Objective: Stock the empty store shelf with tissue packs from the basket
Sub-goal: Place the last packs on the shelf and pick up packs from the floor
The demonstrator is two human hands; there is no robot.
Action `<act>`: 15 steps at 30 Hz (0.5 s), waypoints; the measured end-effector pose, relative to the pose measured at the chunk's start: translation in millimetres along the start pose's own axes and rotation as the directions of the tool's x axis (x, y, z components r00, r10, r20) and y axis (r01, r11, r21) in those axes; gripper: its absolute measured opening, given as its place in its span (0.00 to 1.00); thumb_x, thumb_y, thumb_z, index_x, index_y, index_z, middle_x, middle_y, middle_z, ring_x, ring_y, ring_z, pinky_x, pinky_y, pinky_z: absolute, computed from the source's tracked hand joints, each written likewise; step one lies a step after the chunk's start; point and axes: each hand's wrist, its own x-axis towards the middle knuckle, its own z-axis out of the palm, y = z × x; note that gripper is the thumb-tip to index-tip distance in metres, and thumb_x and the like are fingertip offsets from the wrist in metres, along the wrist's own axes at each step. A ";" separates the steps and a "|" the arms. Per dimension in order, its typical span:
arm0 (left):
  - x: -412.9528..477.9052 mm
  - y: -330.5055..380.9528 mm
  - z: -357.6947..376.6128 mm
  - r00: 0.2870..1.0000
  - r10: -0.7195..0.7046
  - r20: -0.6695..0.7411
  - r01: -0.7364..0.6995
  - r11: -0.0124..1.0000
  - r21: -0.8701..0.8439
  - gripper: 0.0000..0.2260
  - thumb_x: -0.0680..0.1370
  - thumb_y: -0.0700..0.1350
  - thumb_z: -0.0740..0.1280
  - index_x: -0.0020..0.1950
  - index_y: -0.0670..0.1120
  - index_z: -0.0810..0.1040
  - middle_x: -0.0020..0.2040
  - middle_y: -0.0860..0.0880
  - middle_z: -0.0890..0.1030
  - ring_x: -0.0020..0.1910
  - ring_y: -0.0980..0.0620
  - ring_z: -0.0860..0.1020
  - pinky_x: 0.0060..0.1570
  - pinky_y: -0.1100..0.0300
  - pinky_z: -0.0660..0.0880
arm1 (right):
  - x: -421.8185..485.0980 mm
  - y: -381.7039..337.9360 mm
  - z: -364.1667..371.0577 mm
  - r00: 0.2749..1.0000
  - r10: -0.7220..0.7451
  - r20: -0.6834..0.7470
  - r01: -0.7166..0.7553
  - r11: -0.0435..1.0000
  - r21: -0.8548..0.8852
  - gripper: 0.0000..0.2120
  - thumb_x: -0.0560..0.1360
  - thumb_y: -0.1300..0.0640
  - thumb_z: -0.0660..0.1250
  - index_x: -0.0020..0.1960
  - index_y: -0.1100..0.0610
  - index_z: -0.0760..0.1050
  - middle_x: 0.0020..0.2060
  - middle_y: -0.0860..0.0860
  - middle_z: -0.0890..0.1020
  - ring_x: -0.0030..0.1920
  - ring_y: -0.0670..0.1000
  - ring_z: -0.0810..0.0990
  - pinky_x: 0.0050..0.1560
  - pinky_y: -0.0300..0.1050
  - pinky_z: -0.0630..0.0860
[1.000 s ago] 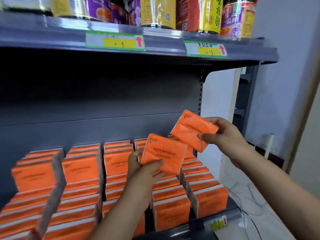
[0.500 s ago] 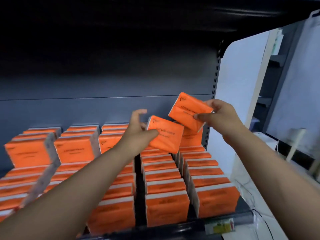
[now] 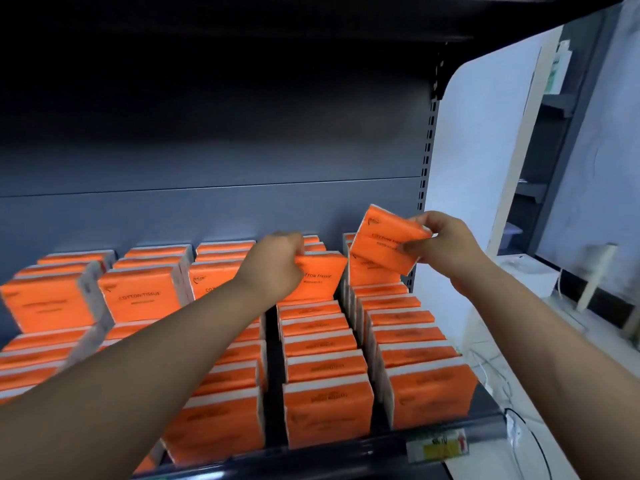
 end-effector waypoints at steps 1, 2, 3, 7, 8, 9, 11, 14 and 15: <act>-0.9 -0.6 0.4 1.000 0.005 0.014 -0.006 0.999 0.051 0.12 0.72 0.33 0.69 0.54 0.43 0.78 0.52 0.44 0.79 0.52 0.41 0.79 0.44 0.54 0.74 | -0.2 1.5 0.1 1.000 -0.005 0.007 0.005 1.000 -0.020 0.13 0.70 0.67 0.73 0.49 0.52 0.81 0.48 0.50 0.85 0.50 0.57 0.84 0.52 0.59 0.84; -2.2 -0.5 0.7 1.000 0.001 0.028 -0.003 0.995 0.097 0.12 0.71 0.32 0.67 0.53 0.42 0.77 0.52 0.43 0.77 0.51 0.40 0.78 0.43 0.53 0.74 | 0.1 2.8 0.7 1.000 -0.011 0.008 0.012 0.999 -0.036 0.13 0.71 0.68 0.73 0.49 0.51 0.81 0.49 0.50 0.85 0.50 0.56 0.83 0.50 0.56 0.84; -3.6 0.7 0.4 0.999 -0.006 0.040 0.000 0.990 0.143 0.12 0.71 0.31 0.66 0.52 0.42 0.75 0.52 0.43 0.77 0.51 0.40 0.78 0.41 0.53 0.72 | 0.0 3.3 1.7 1.000 -0.019 0.005 0.019 0.998 -0.055 0.13 0.72 0.68 0.72 0.49 0.51 0.81 0.49 0.49 0.84 0.50 0.56 0.83 0.47 0.52 0.83; -7.3 8.1 0.4 0.997 0.036 0.070 -0.058 0.935 0.351 0.15 0.71 0.32 0.63 0.56 0.44 0.74 0.54 0.44 0.78 0.58 0.41 0.73 0.43 0.54 0.66 | 3.8 7.9 8.6 0.997 -0.070 -0.009 0.067 0.976 -0.206 0.14 0.73 0.67 0.71 0.49 0.48 0.80 0.48 0.48 0.83 0.46 0.51 0.82 0.39 0.42 0.77; -6.9 9.3 1.1 0.996 0.051 0.076 -0.078 0.914 0.397 0.16 0.72 0.33 0.63 0.58 0.44 0.74 0.55 0.45 0.78 0.59 0.42 0.73 0.44 0.54 0.65 | 5.2 9.6 10.9 0.995 -0.095 -0.005 0.090 0.962 -0.256 0.14 0.73 0.67 0.71 0.48 0.47 0.80 0.49 0.49 0.83 0.46 0.52 0.81 0.39 0.41 0.77; -6.1 10.5 1.8 0.995 0.058 0.081 -0.088 0.900 0.427 0.17 0.72 0.34 0.63 0.60 0.45 0.75 0.56 0.45 0.78 0.60 0.42 0.72 0.46 0.54 0.66 | 7.0 11.6 13.1 0.993 -0.121 -0.001 0.115 0.949 -0.295 0.15 0.73 0.66 0.71 0.47 0.45 0.80 0.50 0.52 0.82 0.47 0.53 0.82 0.40 0.42 0.77; -3.5 10.3 5.6 0.994 0.052 0.095 -0.089 0.893 0.440 0.19 0.73 0.34 0.64 0.62 0.45 0.75 0.58 0.46 0.78 0.61 0.42 0.72 0.49 0.52 0.69 | 11.2 16.0 16.9 0.988 -0.153 0.008 0.147 0.930 -0.338 0.17 0.72 0.65 0.71 0.45 0.41 0.80 0.52 0.55 0.81 0.51 0.56 0.81 0.45 0.46 0.80; -1.2 8.0 11.1 0.994 0.028 0.106 -0.069 0.914 0.400 0.21 0.72 0.32 0.64 0.64 0.44 0.75 0.61 0.45 0.76 0.61 0.41 0.72 0.53 0.51 0.73 | 13.6 19.4 19.2 0.980 -0.190 0.050 0.193 0.878 -0.438 0.14 0.72 0.66 0.72 0.51 0.49 0.84 0.48 0.52 0.78 0.55 0.57 0.78 0.52 0.49 0.79; -1.5 7.2 12.1 0.995 0.020 0.102 -0.057 0.924 0.377 0.21 0.72 0.31 0.63 0.64 0.44 0.75 0.61 0.45 0.75 0.61 0.41 0.72 0.53 0.50 0.75 | 14.7 20.7 20.1 0.979 -0.196 0.057 0.199 0.857 -0.476 0.15 0.71 0.66 0.72 0.53 0.50 0.85 0.47 0.52 0.76 0.54 0.57 0.77 0.51 0.48 0.78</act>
